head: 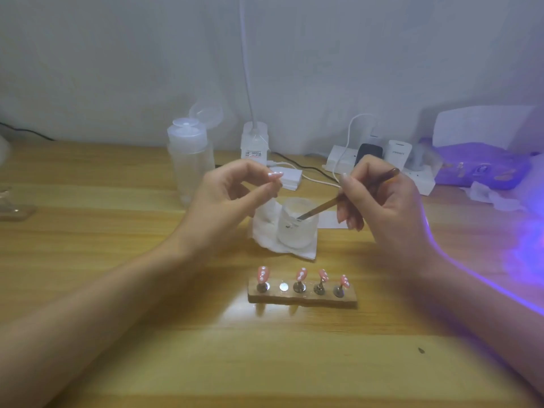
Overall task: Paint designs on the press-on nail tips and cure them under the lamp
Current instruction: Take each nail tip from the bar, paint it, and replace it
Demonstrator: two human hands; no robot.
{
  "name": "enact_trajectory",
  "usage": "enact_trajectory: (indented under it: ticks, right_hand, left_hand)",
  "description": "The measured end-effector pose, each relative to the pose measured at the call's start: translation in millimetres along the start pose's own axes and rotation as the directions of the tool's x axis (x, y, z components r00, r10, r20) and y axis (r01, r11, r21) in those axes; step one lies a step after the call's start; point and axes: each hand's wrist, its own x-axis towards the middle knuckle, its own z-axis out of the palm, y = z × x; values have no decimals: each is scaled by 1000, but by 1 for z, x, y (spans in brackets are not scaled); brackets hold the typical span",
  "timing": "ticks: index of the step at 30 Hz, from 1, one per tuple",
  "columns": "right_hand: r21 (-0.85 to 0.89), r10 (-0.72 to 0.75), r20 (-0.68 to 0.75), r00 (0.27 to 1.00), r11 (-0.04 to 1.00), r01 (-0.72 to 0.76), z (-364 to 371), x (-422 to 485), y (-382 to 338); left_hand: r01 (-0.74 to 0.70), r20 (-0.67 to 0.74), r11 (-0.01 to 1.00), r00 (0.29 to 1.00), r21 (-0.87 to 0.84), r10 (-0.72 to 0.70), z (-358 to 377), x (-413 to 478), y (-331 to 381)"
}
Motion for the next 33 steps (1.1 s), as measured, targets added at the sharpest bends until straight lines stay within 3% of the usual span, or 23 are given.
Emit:
enact_trajectory:
  ticks: [8,17,28,33]
  right_hand:
    - [33,73,37,997,997,-74,2,5,2]
    - [166,113,-168,979,982,-85,-15,7,10]
    - [377,300,-222,928,904,-202,-9,3,21]
    - [471,376,-240,895,851,-231,-11,3,20]
  left_hand:
    - [1,-19,1000,1000,-21,-1,2,-1,-21]
    - [7,-65,995,998,104,-1,-6,-3,-29]
    - [-131,-24,949,989,288,144,-3,-6,-26]
    - [-113,-19,955,992,273,123,-4,-6,-27]
